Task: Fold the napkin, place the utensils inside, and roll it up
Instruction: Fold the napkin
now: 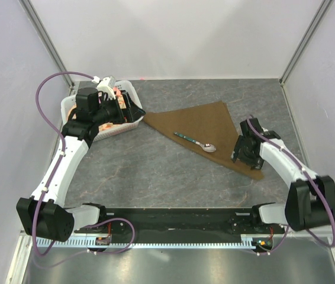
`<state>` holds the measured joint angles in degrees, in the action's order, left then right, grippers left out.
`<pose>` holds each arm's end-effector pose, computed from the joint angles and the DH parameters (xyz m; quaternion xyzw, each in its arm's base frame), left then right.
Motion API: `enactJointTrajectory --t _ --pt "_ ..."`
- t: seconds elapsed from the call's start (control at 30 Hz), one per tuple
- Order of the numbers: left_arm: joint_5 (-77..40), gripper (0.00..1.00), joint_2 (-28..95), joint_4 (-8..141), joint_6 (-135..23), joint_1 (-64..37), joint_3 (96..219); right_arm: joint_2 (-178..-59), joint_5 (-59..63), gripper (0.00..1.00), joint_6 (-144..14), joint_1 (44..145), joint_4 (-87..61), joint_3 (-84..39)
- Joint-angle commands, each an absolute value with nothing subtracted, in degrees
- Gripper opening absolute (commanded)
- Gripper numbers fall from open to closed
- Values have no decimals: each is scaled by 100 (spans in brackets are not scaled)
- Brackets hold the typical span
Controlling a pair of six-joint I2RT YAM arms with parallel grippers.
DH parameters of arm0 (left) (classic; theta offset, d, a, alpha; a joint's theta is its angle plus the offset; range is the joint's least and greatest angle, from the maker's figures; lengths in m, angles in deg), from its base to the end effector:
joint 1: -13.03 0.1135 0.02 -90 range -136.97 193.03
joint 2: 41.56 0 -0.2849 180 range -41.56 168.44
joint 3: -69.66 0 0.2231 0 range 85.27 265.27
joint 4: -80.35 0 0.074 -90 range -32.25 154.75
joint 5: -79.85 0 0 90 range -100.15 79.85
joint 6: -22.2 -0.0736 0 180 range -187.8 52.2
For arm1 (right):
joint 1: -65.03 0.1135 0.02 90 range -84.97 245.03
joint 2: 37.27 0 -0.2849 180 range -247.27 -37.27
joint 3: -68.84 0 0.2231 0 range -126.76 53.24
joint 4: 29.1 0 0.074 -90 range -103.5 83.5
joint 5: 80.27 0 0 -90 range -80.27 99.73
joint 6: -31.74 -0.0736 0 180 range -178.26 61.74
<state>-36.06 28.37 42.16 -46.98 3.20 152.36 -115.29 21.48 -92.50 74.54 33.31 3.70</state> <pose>0.2570 -0.0772 0.3702 0.0403 0.8315 -0.3204 0.4520 0.2150 0.0208 0.2012 0.2241 0.9609 -0.0468 0.1560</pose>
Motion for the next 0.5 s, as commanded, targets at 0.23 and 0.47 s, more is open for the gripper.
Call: enactJointTrajectory --t 0.23,0.47 --pt "-3827 100 2840 4453 -4486 327 15180 -10074 1105 80 -9799 6663 3431 1156" --pt "-3845 100 2787 4462 -4486 327 15180 -9511 236 90 -9641 4607 3388 1904"
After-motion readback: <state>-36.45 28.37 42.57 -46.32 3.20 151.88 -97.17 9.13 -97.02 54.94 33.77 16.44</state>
